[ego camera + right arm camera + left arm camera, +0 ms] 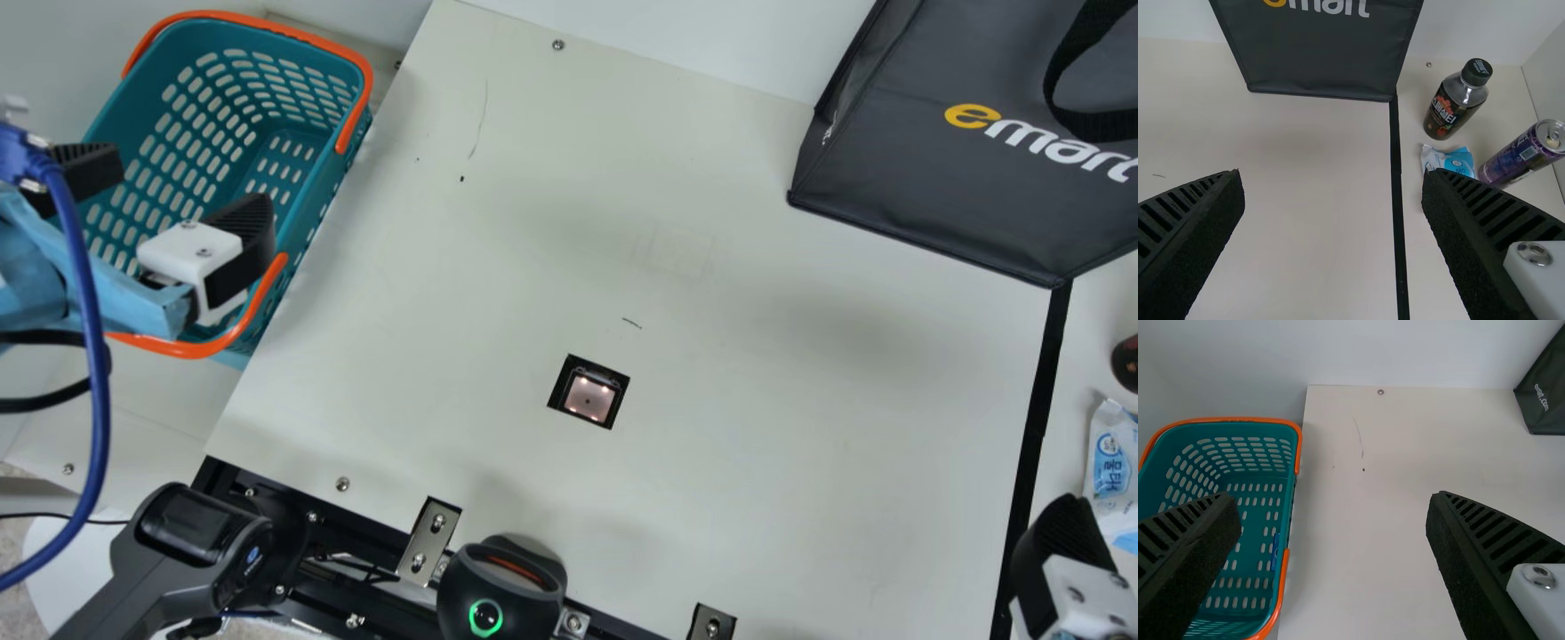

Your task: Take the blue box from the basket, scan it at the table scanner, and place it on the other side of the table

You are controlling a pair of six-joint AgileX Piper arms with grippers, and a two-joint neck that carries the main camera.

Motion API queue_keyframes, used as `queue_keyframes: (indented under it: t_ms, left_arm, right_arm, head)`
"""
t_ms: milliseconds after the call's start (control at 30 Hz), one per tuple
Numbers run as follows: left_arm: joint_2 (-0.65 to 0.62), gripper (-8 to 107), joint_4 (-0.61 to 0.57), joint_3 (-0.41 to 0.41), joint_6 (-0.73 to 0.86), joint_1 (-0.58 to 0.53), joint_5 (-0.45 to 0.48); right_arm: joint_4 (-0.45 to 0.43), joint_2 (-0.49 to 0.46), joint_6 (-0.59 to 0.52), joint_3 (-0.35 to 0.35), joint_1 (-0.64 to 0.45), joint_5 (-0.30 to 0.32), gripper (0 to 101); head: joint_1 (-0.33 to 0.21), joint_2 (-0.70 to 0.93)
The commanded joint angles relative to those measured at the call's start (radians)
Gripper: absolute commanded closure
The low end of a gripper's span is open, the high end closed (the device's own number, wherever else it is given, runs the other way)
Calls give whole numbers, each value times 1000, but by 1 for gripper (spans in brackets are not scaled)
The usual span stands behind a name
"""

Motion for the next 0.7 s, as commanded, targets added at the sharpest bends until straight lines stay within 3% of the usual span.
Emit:
queue_keyframes:
  t_ms: [0,300,667]
  left_arm:
    - [1,9,1,0,-1,-1,-1]
    - [34,9,-13,7,-79,68,-5]
    - [131,9,-88,10,-67,291,-49]
  right_arm:
    - [0,0,0,0,0,0,6]
    - [0,0,0,0,0,0,6]
    - [0,0,0,0,0,0,6]
  head:
    - [-27,4]
    - [-27,4]
    - [-27,4]
